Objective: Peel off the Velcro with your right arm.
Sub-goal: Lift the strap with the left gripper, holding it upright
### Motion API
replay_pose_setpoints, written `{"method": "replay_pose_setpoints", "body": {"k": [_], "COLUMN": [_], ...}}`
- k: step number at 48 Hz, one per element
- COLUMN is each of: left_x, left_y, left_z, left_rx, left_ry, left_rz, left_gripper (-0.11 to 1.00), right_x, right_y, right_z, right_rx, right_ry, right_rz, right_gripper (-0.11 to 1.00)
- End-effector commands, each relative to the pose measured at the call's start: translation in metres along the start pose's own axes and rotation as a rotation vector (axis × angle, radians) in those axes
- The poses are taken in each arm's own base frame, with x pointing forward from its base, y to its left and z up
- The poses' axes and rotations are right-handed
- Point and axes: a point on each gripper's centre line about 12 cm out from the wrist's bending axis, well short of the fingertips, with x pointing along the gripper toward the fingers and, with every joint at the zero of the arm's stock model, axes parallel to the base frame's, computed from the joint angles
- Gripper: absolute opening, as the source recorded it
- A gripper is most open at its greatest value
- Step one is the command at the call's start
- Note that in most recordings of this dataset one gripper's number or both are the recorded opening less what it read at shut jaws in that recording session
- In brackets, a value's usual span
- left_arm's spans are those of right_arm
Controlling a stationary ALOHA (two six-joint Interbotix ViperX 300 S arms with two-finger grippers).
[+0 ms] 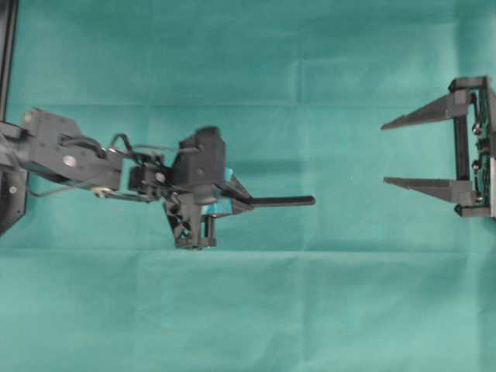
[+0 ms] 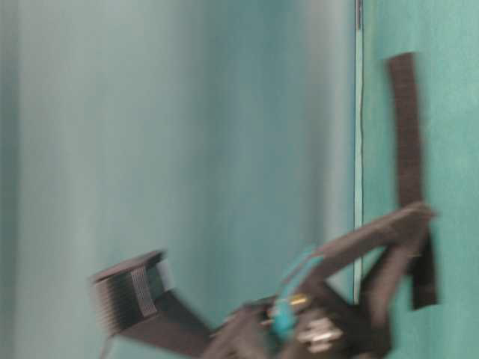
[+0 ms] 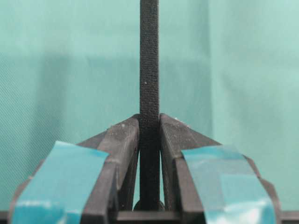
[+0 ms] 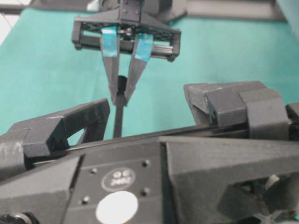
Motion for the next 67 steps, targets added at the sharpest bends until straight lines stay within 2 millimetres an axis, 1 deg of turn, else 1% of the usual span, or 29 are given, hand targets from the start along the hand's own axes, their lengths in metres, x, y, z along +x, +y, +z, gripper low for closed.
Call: {"method": "replay_pose_setpoints", "body": {"k": [1,8,13,20,29,37,46,53,61,67], "left_x": [-0.021,-0.046,-0.061,-0.073,-0.084,-0.089,-0.093,-0.095,-0.098,-0.105], "left_y": [-0.003,-0.004,-0.002,0.002,0.012,0.02,0.022,0.025,0.025,0.025], "left_z": [0.021,0.035,0.041,0.046,0.054,0.061,0.065,0.068,0.07,0.074], "left_rx": [0.002,0.006,0.001,-0.008,-0.029,-0.055,-0.088,-0.167,-0.229,-0.25], "left_ry": [-0.079,-0.148,-0.184,-0.215,-0.269,-0.318,-0.356,-0.373,-0.398,-0.455], "left_rz": [-0.01,-0.018,-0.015,-0.007,0.015,0.033,0.03,0.023,0.01,-0.005], "left_gripper": [0.11,0.11,0.11,0.11,0.11,0.11,0.11,0.11,0.11,0.11], "right_x": [0.0,-0.001,-0.001,-0.002,-0.003,0.003,0.015,0.025,0.031,0.033], "right_y": [-0.002,-0.003,-0.004,-0.005,-0.006,-0.005,-0.003,-0.002,-0.001,-0.002], "right_z": [0.02,0.037,0.048,0.067,0.079,0.078,0.074,0.068,0.067,0.066], "right_rx": [-0.029,-0.077,-0.129,-0.223,-0.35,-0.47,-0.606,-0.696,-0.728,-0.728], "right_ry": [-0.052,-0.073,-0.09,-0.131,-0.158,-0.15,-0.131,-0.109,-0.095,-0.089], "right_rz": [-0.003,-0.007,-0.011,-0.021,-0.033,-0.033,-0.02,-0.006,0.003,0.003], "right_gripper": [0.9,0.9,0.9,0.9,0.9,0.89,0.88,0.88,0.87,0.87]}}
